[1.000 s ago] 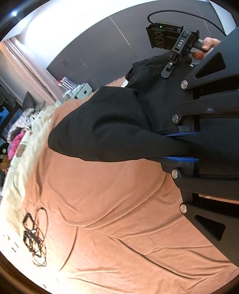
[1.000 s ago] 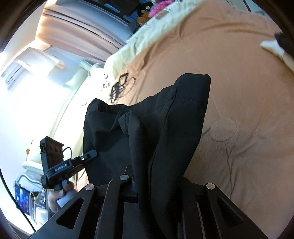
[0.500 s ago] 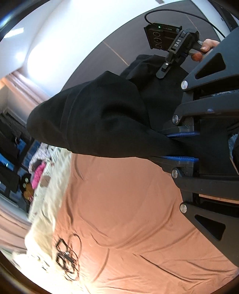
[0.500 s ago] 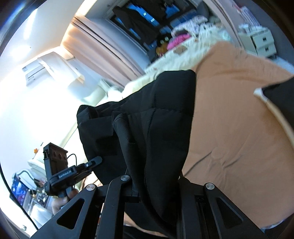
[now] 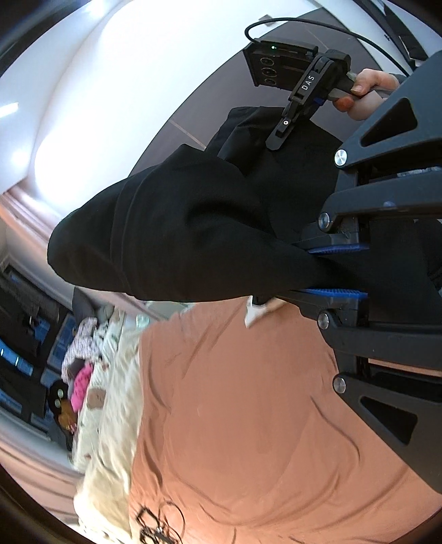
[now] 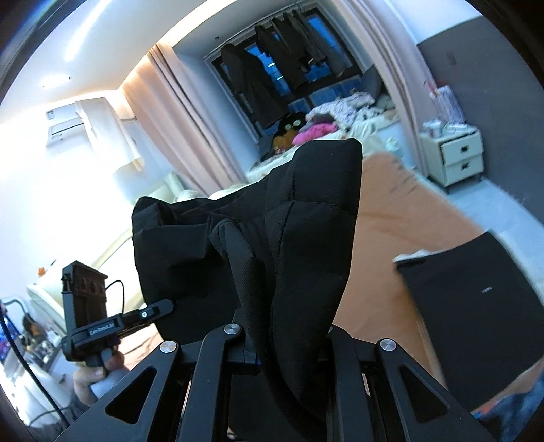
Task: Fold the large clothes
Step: 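Lift the folded jacket with both tools and carry it toward the clothes stack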
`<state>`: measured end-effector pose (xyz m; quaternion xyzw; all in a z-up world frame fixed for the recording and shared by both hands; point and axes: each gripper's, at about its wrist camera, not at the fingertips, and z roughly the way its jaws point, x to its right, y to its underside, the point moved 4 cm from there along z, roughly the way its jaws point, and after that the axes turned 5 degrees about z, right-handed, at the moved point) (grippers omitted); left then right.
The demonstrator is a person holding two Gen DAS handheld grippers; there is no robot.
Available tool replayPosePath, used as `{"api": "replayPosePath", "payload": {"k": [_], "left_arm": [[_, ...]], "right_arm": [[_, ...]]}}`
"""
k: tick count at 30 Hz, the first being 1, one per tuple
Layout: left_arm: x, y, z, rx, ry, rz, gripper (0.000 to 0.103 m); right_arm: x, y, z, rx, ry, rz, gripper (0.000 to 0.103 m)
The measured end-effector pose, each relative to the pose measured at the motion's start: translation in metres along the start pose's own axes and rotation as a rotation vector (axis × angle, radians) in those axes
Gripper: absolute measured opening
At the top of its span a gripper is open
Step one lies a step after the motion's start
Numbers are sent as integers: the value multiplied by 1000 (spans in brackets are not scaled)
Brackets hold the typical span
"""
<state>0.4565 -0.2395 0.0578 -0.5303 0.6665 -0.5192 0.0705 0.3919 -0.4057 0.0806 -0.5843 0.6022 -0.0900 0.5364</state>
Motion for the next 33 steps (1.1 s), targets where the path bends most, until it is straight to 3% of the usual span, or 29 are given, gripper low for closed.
{"api": "replayPosePath", "payload": {"k": [12,19,25,33], "left_arm": [[92,-8,86,-54,101,69,17],[117,-2,120,-98,165,94,17],[106,-1,153,-144,182,66,17],[53,-7,223,-215,149,17,17]], "right_arm": [[67,-40,-81,89,158,-22,13],[97,-56,-120,141,259,-22,13],[118,-72,-121,141,312,-15,13],[169,-84,-59,74,361,29,13]]}}
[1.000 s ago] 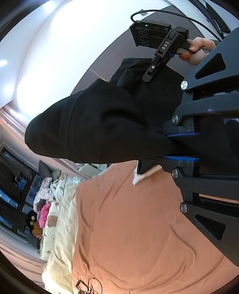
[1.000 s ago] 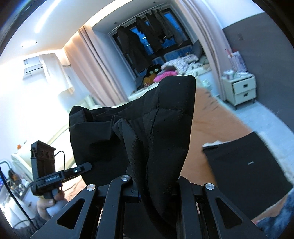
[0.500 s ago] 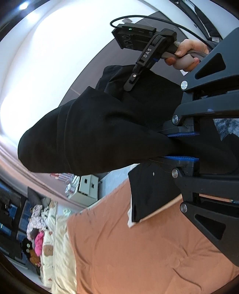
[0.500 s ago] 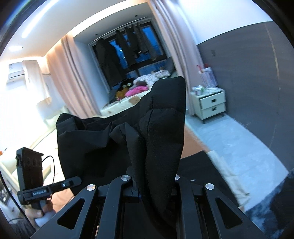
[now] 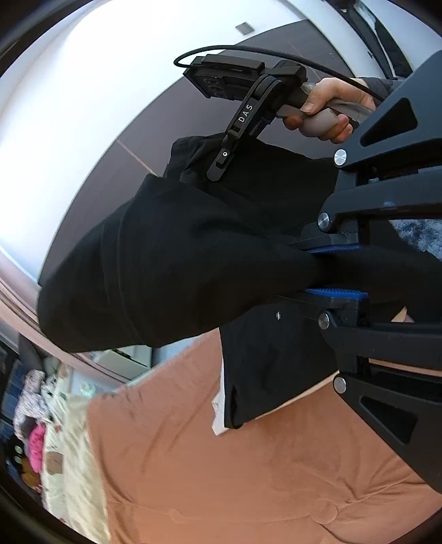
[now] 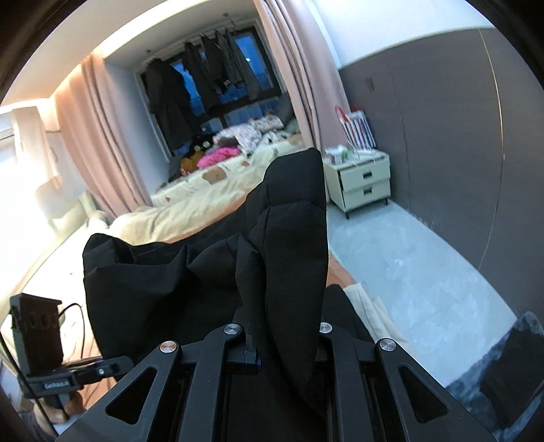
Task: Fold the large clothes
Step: 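Lift the folded jacket with both tools and carry it toward the clothes stack, then lower the jacket onto the folded clothes stack with both tools and open them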
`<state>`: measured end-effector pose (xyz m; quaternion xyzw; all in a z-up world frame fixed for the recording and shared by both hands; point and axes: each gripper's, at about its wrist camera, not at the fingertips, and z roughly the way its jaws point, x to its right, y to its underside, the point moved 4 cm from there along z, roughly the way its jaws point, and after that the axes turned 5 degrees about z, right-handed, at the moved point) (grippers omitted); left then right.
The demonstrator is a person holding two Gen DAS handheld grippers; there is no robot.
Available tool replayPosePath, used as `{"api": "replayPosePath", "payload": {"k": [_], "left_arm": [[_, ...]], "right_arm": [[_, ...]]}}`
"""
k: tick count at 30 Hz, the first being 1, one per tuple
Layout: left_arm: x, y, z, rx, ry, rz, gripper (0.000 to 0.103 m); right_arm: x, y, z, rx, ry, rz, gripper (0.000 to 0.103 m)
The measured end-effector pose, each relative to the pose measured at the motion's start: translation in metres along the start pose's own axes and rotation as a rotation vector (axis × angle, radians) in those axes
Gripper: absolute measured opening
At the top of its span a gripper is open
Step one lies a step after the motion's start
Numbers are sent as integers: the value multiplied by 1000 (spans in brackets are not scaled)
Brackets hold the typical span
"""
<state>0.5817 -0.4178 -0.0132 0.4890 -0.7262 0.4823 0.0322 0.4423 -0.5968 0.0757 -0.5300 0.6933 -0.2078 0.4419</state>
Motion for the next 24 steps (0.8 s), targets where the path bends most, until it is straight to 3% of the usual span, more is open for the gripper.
{"api": "replayPosePath", "payload": {"k": [8,12,14,16,18,20,24], "left_arm": [[-60,-11,69,-71,-57,-75,18],[-93,-5,110,-152,-100,-123,18],[-104,-3,126,-195,-124,-132,20],[-117,0,139,-236,-132,-143,24],[-124,-1,142,-251,-123,-140,29],[-129,-4,137,-237,-111,-131,37],[-135,-11,119,-178,-140,-102,66]], "right_arm": [[17,-3,98,-95,43,13,12],[35,1,145,-150,92,63,15],[50,8,170,-192,136,130,29],[66,14,184,-228,177,179,58],[76,19,183,-230,233,197,65],[78,23,166,-217,228,198,67],[87,37,118,-198,270,203,76]]}}
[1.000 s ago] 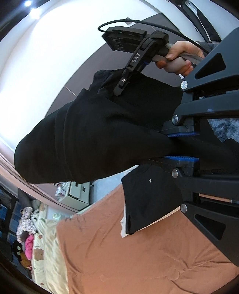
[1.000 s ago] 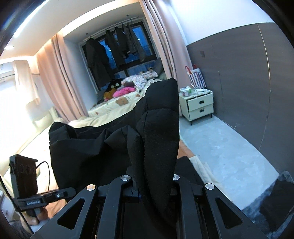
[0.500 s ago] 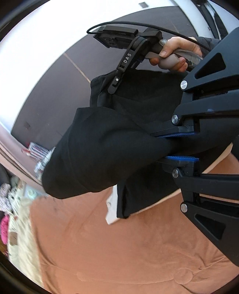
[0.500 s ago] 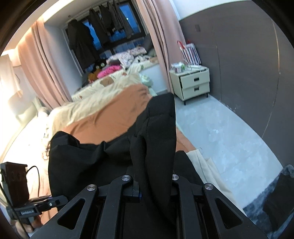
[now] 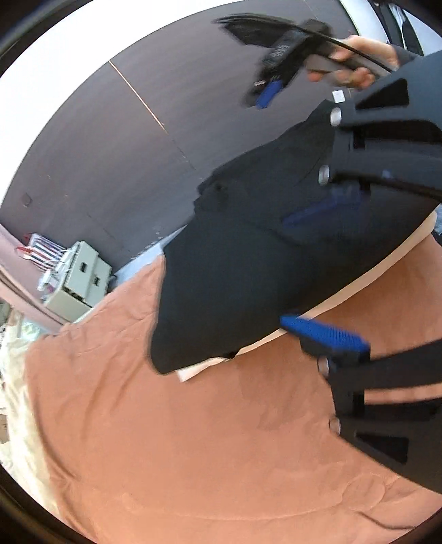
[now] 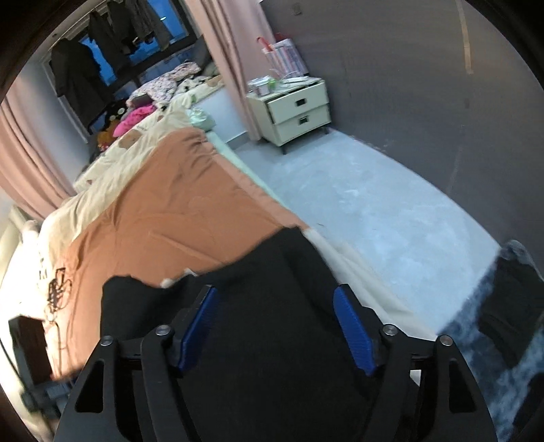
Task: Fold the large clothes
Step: 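Lower the jacket onto the folded clothes stack with both tools and open them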
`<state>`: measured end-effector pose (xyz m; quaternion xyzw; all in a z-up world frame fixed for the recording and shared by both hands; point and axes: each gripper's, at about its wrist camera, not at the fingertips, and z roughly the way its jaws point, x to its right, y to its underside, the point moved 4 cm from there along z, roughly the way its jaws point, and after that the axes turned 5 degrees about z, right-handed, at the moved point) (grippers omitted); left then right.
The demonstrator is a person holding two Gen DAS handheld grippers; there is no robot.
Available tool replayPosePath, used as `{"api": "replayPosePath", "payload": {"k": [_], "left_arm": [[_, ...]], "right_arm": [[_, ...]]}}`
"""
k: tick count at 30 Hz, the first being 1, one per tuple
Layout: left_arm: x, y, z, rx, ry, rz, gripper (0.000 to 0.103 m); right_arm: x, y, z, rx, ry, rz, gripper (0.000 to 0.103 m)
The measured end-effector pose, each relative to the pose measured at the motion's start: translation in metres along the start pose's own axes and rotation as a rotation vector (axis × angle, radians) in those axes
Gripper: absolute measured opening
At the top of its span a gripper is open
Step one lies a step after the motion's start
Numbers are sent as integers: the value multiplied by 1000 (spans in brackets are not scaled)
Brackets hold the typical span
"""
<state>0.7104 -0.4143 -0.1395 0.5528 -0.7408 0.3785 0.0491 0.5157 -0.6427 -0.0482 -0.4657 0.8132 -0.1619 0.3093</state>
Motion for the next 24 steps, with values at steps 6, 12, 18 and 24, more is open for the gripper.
{"api": "replayPosePath", "payload": {"k": [6,12,18,24], "left_arm": [[-14,13,2,7,5,-8,66],[-11,26,13,-41,25,-17,65],[-5,26,29,-57,66,-29,42],[9,15,39,-49,73,-20,38]], "right_arm": [[50,53,-61,45,-21,78,78],[89,110,-83,69,-37,178,78],[120,156,-66,48,-143,353,78],[109,166,-39,33,-210,350,39]]}}
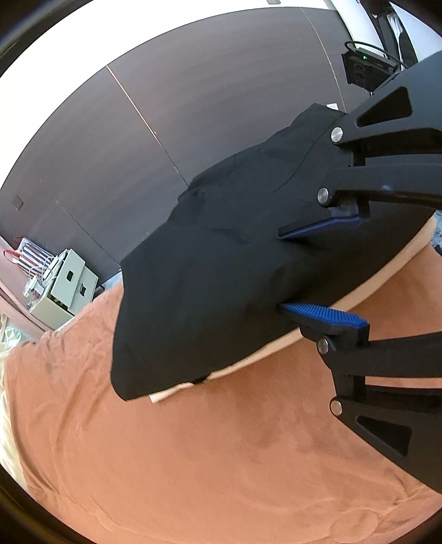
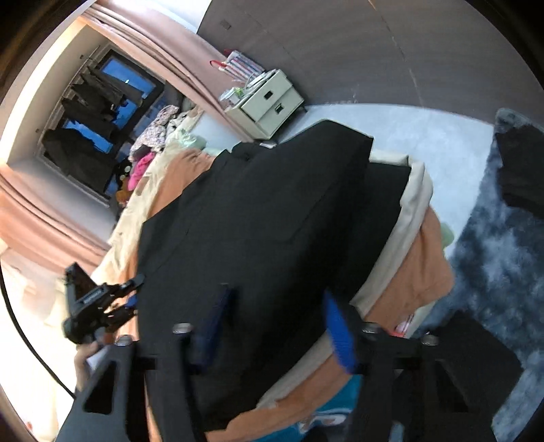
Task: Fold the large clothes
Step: 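Lower the jacket onto the folded clothes stack with both tools and open them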
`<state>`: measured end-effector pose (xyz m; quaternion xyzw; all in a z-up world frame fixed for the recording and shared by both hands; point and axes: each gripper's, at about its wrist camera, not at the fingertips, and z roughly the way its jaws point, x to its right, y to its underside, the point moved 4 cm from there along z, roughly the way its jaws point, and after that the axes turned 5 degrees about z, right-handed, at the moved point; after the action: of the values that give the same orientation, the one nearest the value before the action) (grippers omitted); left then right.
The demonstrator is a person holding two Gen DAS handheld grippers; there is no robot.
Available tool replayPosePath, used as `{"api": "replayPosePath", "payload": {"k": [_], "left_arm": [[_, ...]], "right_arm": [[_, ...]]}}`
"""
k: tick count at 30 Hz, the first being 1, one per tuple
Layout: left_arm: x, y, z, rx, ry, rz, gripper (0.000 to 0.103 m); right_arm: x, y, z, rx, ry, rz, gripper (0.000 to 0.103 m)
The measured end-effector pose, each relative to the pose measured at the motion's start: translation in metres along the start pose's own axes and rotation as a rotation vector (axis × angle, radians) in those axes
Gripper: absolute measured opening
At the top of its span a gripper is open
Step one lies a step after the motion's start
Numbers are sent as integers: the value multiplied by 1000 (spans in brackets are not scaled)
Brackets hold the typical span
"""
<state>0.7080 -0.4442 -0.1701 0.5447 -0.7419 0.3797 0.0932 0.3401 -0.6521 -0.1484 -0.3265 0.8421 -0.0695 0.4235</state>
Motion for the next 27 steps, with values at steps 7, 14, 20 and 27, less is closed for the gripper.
{"api": "replayPosePath", "payload": {"k": [7,14,20,27], "left_arm": [[12,-19,14,15,-11,10,38],[26,-23,7,5,-44,56,38],[25,-17,-26,32,-55,84,41],[23,3,-73,40,-64,100,64]], "right_arm": [[-3,-15,13,31,16,33,31],[3,-22,19,82,69,91,31],[-5,-13,3,83,102,75,47],[-31,0,-28,91,113,13,66]]}}
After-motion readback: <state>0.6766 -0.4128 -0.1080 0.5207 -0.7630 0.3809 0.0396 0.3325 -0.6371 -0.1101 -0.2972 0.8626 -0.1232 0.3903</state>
